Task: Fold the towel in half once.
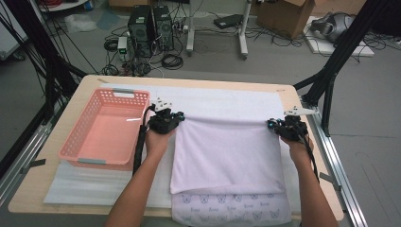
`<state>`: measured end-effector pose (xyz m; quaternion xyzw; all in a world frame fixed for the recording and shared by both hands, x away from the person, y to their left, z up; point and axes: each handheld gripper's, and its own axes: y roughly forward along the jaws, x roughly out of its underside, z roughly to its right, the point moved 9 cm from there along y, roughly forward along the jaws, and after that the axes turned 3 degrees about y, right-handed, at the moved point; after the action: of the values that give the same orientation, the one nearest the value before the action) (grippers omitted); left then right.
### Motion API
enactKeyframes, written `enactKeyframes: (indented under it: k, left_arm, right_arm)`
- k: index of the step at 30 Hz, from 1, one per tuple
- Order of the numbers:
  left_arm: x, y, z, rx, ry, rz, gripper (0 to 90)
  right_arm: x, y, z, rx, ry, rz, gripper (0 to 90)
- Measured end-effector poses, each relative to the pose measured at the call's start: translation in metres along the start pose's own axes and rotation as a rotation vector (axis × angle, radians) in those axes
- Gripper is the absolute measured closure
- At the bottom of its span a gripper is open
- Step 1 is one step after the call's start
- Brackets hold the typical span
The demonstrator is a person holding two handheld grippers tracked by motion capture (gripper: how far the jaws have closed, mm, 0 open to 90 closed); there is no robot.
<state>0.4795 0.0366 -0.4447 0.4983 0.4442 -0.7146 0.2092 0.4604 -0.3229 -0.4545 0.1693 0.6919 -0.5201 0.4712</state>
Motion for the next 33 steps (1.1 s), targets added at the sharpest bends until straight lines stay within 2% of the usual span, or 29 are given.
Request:
enactKeyframes:
  k: [2, 4, 6, 7, 8, 10, 12, 13, 15, 17, 18, 20, 21, 23, 27, 29, 32, 33]
  left_arm:
    - [-0.006, 0.004, -0.004, -0.013, 0.006, 0.009, 85.4]
    - [-0.014, 0.009, -0.009, -0.022, -0.007, 0.013, 85.4]
    - [-0.022, 0.012, -0.015, -0.043, -0.018, 0.06, 85.4]
    - [-0.024, 0.013, -0.018, -0.05, -0.042, 0.085, 85.4]
    - [-0.023, 0.015, -0.02, -0.051, -0.056, 0.09, 85.3]
    - [-0.018, 0.019, -0.021, -0.051, -0.067, 0.078, 84.9]
    - [-0.013, 0.021, -0.019, -0.034, -0.065, 0.062, 83.4]
    - [-0.012, 0.021, -0.017, -0.016, -0.068, 0.053, 78.7]
    - [-0.008, 0.021, -0.012, 0.02, -0.091, 0.019, 65.9]
    - [-0.004, 0.02, -0.007, 0.037, -0.088, -0.011, 61.8]
    - [-0.003, 0.018, -0.004, 0.036, -0.075, -0.012, 60.4]
    - [-0.002, 0.012, -0.001, 0.034, -0.074, 0.025, 56.9]
    - [0.0, 0.01, 0.001, 0.034, -0.07, 0.021, 55.6]
    - [0.008, 0.007, 0.004, 0.045, -0.063, -0.008, 52.7]
    - [0.018, -0.003, 0.013, 0.07, -0.064, -0.001, 50.3]
    - [0.023, -0.009, 0.017, 0.079, -0.058, 0.004, 50.3]
    - [0.027, -0.016, 0.022, 0.095, -0.041, -0.037, 47.7]
    - [0.026, -0.019, 0.025, 0.096, -0.032, -0.024, 47.7]
  right_arm:
    - [-0.009, 0.002, 0.003, 0.033, 0.004, 0.018, 81.7]
    - [-0.016, 0.007, 0.004, 0.067, 0.001, 0.024, 81.7]
    - [-0.023, 0.012, 0.007, 0.104, 0.01, 0.035, 81.7]
    - [-0.027, 0.014, 0.008, 0.12, 0.018, 0.051, 81.7]
    - [-0.031, 0.017, 0.009, 0.137, 0.026, 0.065, 81.6]
    - [-0.037, 0.022, 0.01, 0.173, 0.034, 0.073, 81.5]
    - [-0.04, 0.028, 0.01, 0.196, 0.033, 0.066, 81.2]
    - [-0.04, 0.031, 0.009, 0.199, 0.04, 0.05, 80.3]
    - [-0.037, 0.035, 0.007, 0.178, 0.073, 0.046, 69.3]
    - [-0.033, 0.036, 0.007, 0.173, 0.1, 0.022, 61.0]
    - [-0.032, 0.035, 0.007, 0.163, 0.115, 0.022, 57.7]
    - [-0.029, 0.031, 0.008, 0.148, 0.143, 0.019, 53.5]
    - [-0.028, 0.028, 0.008, 0.138, 0.151, 0.011, 51.5]
    - [-0.027, 0.023, 0.007, 0.11, 0.159, -0.001, 51.3]
    - [-0.019, 0.006, 0.004, 0.083, 0.146, -0.009, 51.6]
    - [-0.008, -0.003, 0.003, 0.078, 0.13, -0.025, 52.5]
    - [0.008, -0.015, 0.002, 0.07, 0.14, -0.057, 53.3]
    - [0.013, -0.02, 0.0, 0.065, 0.136, -0.054, 55.1]
